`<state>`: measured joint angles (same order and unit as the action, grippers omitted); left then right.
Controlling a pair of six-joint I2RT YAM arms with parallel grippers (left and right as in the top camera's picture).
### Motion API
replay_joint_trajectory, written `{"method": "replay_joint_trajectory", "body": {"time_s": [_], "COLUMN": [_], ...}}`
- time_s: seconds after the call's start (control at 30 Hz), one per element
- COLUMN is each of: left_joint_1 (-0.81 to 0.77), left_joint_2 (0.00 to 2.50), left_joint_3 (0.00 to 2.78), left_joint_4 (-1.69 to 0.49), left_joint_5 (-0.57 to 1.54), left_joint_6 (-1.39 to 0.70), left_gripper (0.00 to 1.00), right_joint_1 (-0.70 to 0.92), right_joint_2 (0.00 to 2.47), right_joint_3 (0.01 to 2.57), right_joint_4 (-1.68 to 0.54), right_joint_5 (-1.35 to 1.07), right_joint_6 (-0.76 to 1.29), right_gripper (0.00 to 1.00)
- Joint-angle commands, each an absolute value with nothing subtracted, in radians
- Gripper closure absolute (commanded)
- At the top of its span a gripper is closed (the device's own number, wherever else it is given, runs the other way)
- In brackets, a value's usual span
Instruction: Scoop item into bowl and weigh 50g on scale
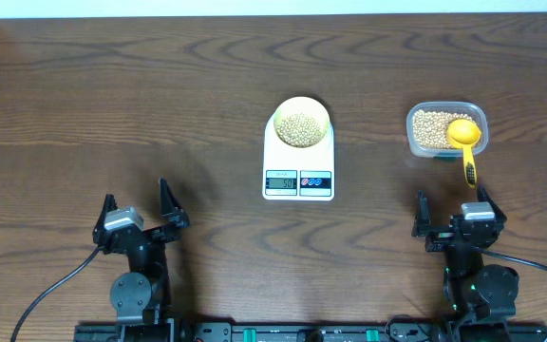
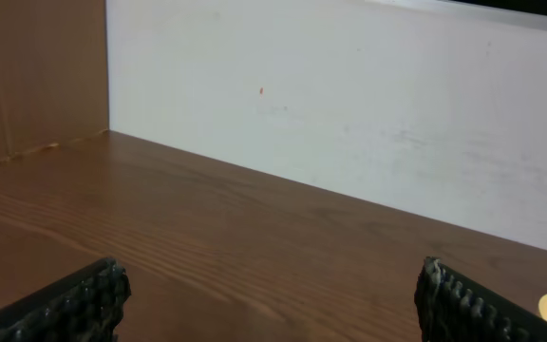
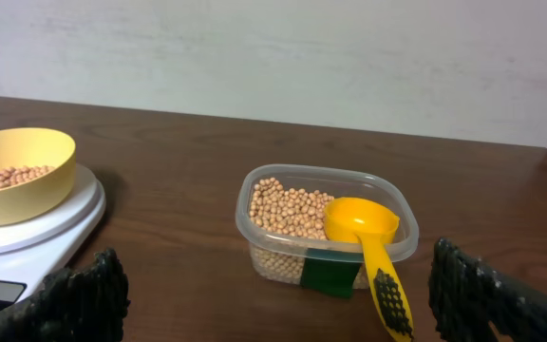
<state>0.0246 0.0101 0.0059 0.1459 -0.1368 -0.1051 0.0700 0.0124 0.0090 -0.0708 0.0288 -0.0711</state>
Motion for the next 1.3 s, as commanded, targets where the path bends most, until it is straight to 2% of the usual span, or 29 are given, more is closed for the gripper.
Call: {"method": "replay_joint_trajectory", "body": {"time_s": [0.0,0.4,0.6,1.1,1.27], "left_joint_1": [0.03,0.03,0.03,0.03,0.02], "left_joint_2": [0.001,0.001,0.001,0.002,0.002], "left_joint_3": [0.004,0.004,0.004,0.004,0.004], "left_joint_4": [0.146,0.104,-0.066,-0.074,-0.074], "left_joint_5": [-0.122,-0.088,-0.003,0.0,0.01], "left_joint_6": [-0.107,-0.11,-0.11,-0.109,-0.045], "left_gripper": [0.02,0.02,0.02,0.02,0.02], "right_joint_1": [0.075,0.075,0.075,0.075,0.075], "right_joint_2": [0.006,0.006,0.006,0.006,0.006], "right_joint_3": [0.006,0.006,0.006,0.006,0.006], "right_joint_4": [-0.075,-0.074,-0.075,-0.074,-0.074], "right_joint_5": [0.023,0.023,0.023,0.023,0.023], "right_joint_6": [-0.084,-0.084,-0.084,-0.084,-0.083], "right_gripper": [0.01,0.01,0.01,0.01,0.01]}}
